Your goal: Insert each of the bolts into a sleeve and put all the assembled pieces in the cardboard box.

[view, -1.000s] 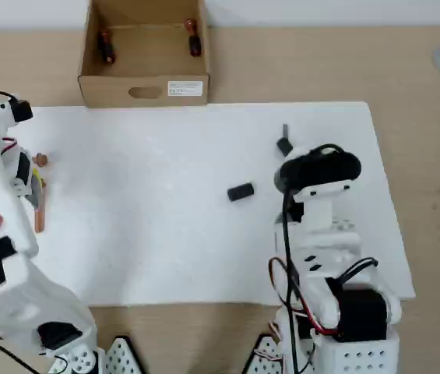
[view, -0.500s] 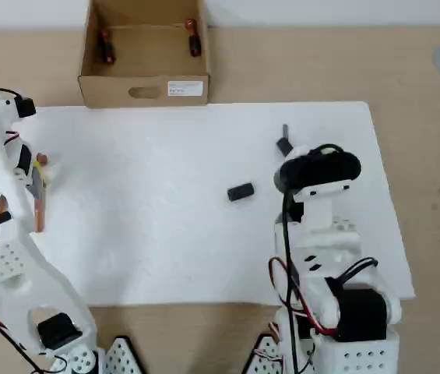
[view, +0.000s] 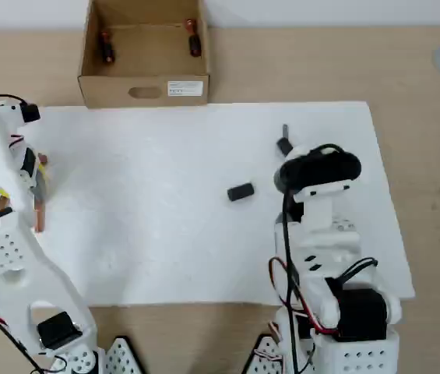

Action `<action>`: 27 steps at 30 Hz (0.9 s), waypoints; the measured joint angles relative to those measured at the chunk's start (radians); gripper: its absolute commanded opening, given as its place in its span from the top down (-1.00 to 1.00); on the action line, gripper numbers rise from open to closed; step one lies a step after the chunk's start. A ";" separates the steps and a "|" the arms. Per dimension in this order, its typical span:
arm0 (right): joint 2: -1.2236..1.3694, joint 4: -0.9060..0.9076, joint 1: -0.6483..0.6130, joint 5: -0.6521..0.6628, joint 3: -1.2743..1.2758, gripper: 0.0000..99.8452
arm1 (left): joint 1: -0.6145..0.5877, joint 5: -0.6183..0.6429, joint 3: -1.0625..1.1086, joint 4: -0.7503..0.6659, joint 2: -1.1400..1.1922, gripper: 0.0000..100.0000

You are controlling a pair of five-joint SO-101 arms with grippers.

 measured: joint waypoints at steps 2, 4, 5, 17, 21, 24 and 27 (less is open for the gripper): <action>0.000 0.000 0.000 0.000 0.000 0.98 | 0.012 0.000 0.000 -0.009 0.006 0.78; 0.000 0.000 0.000 0.000 0.000 0.98 | 0.020 0.011 0.000 -0.034 0.008 0.78; 0.000 0.000 0.000 0.000 0.000 0.98 | 0.021 0.012 0.000 -0.038 0.008 0.78; 0.000 0.000 0.000 0.000 0.000 0.98 | 0.021 0.011 -0.020 -0.068 0.064 0.93; 0.000 0.000 0.000 0.000 0.000 0.98 | 0.026 0.012 -0.023 -0.066 0.080 0.99; 0.000 0.000 0.000 0.000 0.000 0.98 | 0.026 0.012 -0.029 -0.054 0.081 0.99; 0.000 0.000 0.000 0.000 0.000 0.98 | 0.026 0.012 -0.043 -0.032 0.089 0.99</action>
